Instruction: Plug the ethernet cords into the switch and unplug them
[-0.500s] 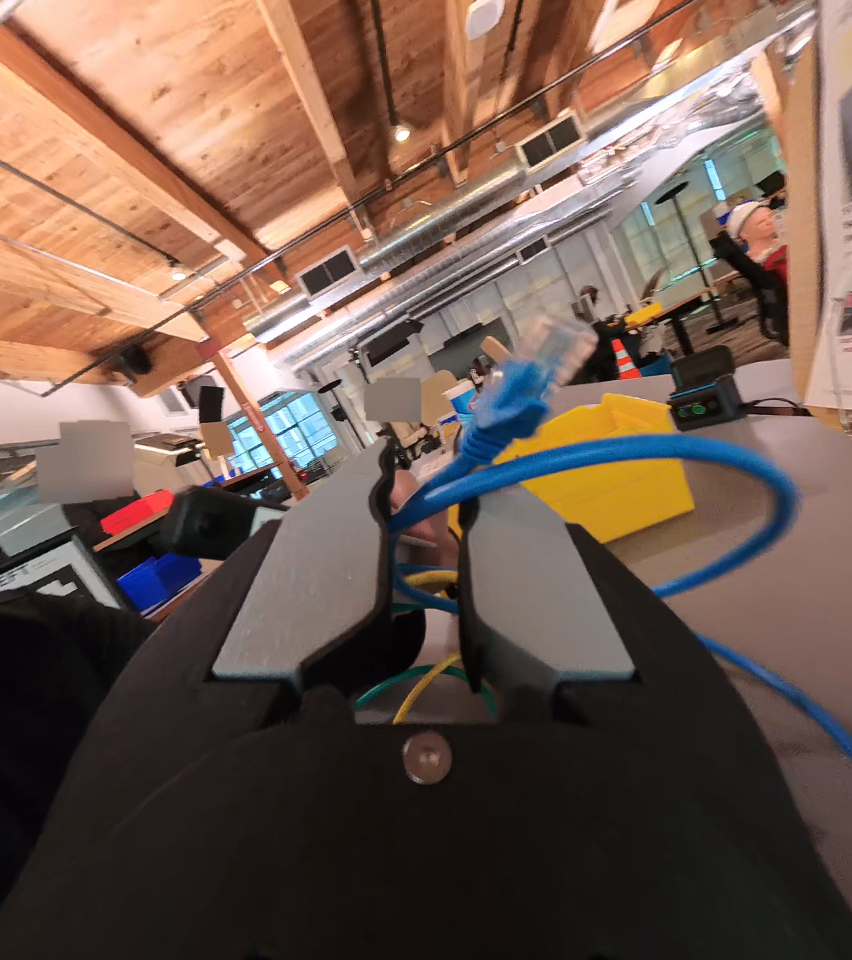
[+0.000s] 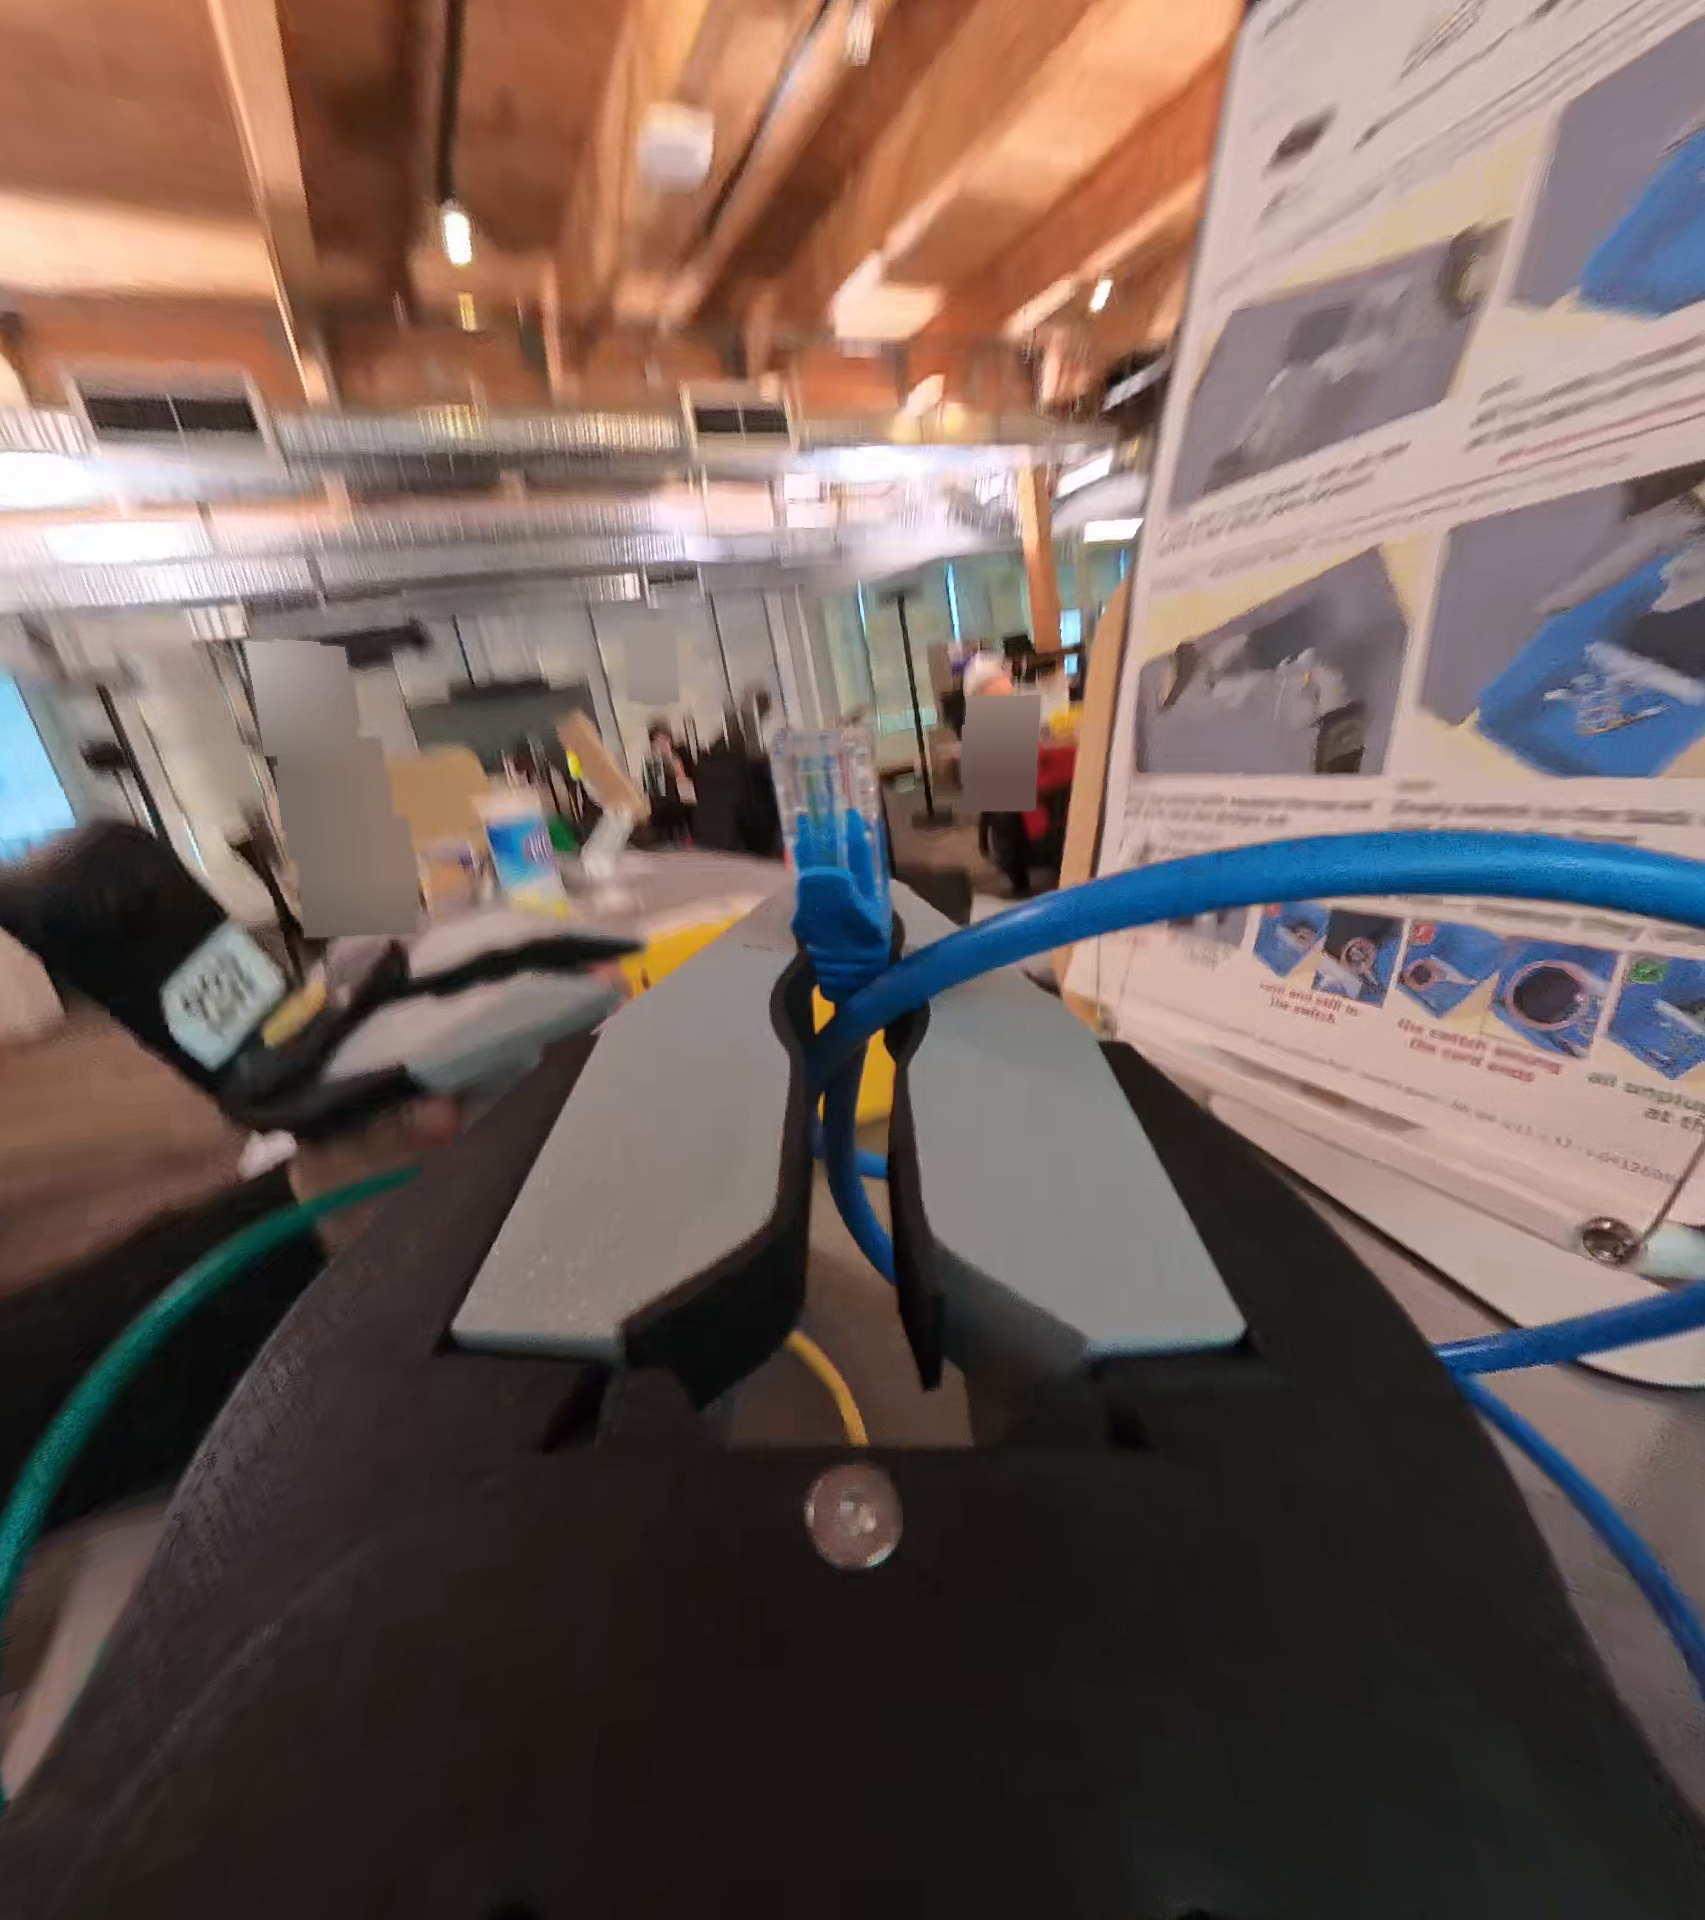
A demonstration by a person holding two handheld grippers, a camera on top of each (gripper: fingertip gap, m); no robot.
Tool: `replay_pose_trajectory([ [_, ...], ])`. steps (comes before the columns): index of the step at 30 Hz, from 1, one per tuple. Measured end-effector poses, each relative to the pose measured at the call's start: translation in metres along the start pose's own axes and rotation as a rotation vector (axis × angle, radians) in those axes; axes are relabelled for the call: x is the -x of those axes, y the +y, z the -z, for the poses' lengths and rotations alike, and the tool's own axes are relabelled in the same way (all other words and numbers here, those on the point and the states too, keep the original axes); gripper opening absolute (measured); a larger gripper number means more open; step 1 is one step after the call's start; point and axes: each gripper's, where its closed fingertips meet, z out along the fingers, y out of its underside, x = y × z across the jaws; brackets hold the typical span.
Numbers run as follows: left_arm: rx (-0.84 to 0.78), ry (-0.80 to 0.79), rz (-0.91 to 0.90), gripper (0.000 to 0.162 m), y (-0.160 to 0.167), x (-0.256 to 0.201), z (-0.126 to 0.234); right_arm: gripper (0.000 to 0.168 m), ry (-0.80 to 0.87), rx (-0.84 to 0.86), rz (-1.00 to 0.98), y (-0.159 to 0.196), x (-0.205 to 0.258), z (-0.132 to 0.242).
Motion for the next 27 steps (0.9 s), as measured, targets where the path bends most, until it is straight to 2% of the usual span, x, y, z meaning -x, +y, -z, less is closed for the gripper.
replay_pose_trajectory([
  [5,0.015,0.003,0.029,0.014,0.004,-0.002,-0.003,0.004,-0.094,0.377,0.212,0.073,0.033,-0.024],
  [10,0.024,0.074,0.072,0.015,0.006,-0.013,-0.005,0.004,0.068,0.569,0.584,0.107,0.017,-0.027],
  [15,0.058,0.146,0.171,0.017,0.012,-0.025,-0.008,0.004,0.163,0.599,0.856,0.115,0.013,-0.032],
  [20,0.039,0.207,0.34,0.031,0.007,-0.025,-0.007,0.004,0.272,0.626,1.124,0.113,0.003,-0.032],
  [24,0.045,0.209,0.375,0.025,0.008,-0.022,-0.007,0.004,0.299,0.595,1.27,0.106,0.007,-0.035],
  [27,0.134,0.256,0.379,0.025,0.022,-0.036,-0.01,0.003,0.34,0.58,1.357,0.101,0.007,-0.036],
])
